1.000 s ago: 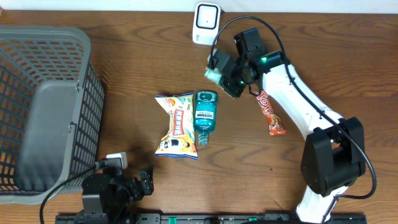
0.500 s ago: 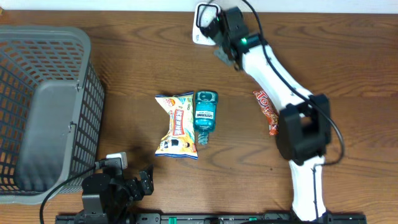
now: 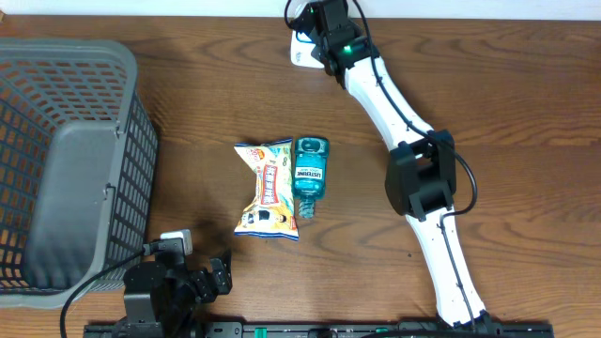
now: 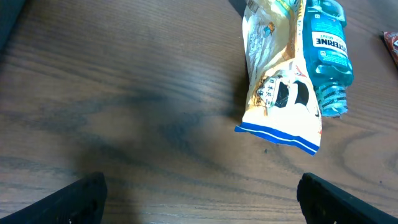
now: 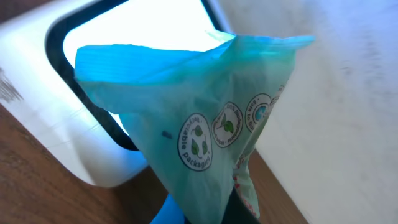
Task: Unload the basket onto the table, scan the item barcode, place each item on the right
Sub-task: 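Carry the wipe pack up to the white barcode scanner, then carry the wipe pack off the table's right edge and release it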
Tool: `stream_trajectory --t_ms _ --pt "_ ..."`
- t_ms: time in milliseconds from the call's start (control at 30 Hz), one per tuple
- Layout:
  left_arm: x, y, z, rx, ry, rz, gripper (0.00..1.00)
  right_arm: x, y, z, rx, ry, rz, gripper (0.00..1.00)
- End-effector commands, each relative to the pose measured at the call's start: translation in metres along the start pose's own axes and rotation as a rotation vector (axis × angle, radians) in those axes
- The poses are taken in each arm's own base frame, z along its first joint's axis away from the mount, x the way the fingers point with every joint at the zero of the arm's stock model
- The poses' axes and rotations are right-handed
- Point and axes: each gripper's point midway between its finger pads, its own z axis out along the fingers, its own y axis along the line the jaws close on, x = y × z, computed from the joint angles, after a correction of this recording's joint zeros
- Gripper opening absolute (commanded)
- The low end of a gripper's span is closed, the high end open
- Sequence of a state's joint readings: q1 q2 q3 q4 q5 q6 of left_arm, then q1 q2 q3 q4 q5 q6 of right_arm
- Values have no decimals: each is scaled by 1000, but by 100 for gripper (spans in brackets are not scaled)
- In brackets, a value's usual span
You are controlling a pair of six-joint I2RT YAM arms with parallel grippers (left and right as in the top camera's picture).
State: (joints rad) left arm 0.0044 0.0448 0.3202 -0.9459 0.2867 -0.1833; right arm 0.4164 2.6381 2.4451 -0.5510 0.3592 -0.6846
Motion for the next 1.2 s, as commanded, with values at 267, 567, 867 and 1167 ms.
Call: stream_trajectory --t_ms 267,567,867,1167 --pt "2 -2 -1 9 12 6 98 -5 -12 -3 60 3 6 1" --pt "2 -2 -1 9 12 6 98 57 -102 -56 128 182 172 1" --pt "2 -2 -1 9 12 6 98 238 -184 -79 169 523 562 1" --pt "2 -2 -1 9 12 6 98 430 -204 -87 230 803 811 1"
